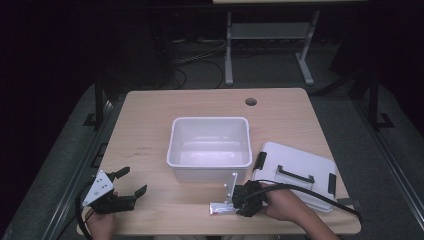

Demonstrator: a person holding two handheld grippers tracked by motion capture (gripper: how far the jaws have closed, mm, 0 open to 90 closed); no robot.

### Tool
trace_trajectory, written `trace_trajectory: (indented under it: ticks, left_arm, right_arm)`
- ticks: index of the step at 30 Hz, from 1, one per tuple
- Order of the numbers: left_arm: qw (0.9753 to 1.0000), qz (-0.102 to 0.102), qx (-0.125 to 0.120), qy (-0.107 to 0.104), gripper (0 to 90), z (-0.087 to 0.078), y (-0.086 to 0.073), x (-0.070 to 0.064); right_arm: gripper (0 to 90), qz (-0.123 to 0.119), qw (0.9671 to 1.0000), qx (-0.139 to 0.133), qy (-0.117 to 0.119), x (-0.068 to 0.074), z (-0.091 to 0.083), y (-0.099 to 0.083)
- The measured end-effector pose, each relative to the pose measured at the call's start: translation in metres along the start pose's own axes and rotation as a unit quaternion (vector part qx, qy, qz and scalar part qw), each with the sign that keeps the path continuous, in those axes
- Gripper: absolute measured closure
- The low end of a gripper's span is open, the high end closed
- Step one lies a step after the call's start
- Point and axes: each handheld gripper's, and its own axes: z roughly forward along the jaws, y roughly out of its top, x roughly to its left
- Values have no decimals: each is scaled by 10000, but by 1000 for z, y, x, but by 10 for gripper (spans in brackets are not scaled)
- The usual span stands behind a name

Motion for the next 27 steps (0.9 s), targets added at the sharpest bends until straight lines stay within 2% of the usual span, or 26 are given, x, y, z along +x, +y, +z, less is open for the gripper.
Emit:
trace_trajectory:
  ticks: [15, 23, 25, 27]
  left_arm:
    - [10000, -1, -2, 1, 135, 0, 0, 0]
    - [10000, 9, 1, -2, 135, 0, 0, 0]
    - [10000, -1, -6, 8, 135, 0, 0, 0]
    - [10000, -11, -13, 5, 135, -1, 0, 1]
  right_arm:
    - [684, -62, 9999, 35, 71, 0, -2, -1]
    - [684, -210, 9998, 31, 22, 2, -15, 6]
    - [684, -174, 9998, -15, 81, 1, -19, 7]
    - [684, -219, 9997, 47, 25, 1, -22, 8]
